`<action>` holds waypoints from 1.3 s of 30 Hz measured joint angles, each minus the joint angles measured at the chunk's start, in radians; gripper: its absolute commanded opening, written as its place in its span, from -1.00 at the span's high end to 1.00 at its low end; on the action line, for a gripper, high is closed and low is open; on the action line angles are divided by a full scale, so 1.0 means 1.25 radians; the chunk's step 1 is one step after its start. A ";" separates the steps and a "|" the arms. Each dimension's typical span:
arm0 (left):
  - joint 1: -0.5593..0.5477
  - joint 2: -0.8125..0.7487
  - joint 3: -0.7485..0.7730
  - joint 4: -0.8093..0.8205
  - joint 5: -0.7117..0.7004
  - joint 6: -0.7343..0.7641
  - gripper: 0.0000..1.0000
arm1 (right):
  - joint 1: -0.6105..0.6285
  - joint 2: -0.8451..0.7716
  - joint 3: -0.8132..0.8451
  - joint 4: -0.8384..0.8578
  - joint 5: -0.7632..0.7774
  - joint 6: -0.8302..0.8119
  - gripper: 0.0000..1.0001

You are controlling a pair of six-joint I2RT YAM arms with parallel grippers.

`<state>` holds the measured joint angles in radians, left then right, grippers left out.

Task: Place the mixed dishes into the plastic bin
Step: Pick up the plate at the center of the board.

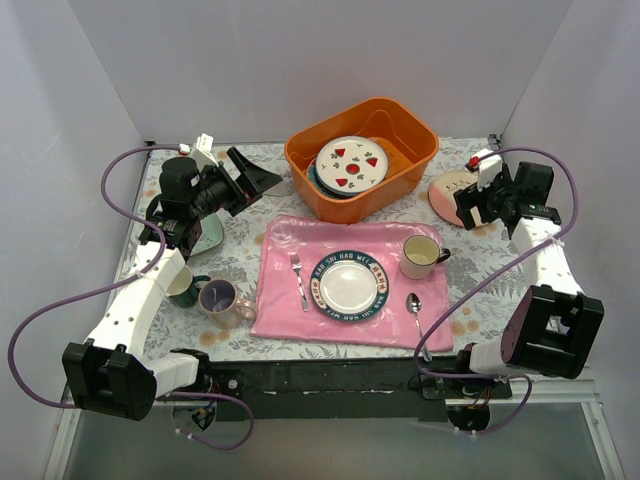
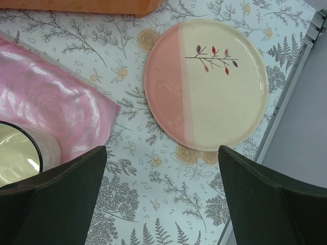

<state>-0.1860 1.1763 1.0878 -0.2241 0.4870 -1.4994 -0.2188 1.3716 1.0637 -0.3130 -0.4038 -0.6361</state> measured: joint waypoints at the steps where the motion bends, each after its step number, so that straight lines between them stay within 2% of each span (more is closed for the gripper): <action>1: 0.000 0.000 0.000 0.000 0.000 0.000 -0.96 | 0.000 0.008 0.000 0.003 0.000 -0.004 -0.93; 20: 0.002 -0.008 -0.011 0.000 0.000 -0.001 -0.96 | 0.000 0.103 0.000 0.025 -0.002 -0.084 -0.90; 29: 0.002 -0.008 -0.012 0.003 0.000 -0.003 -0.96 | 0.000 0.162 0.002 0.026 -0.009 -0.144 -0.82; 39: 0.004 -0.008 -0.016 0.013 0.000 -0.010 -0.96 | 0.028 0.282 0.079 0.019 0.012 -0.192 -0.41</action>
<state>-0.1810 1.1667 1.0679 -0.2085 0.4873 -1.5120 -0.1841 1.7245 1.1629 -0.2897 -0.3885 -0.8764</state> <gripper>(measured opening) 0.982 0.760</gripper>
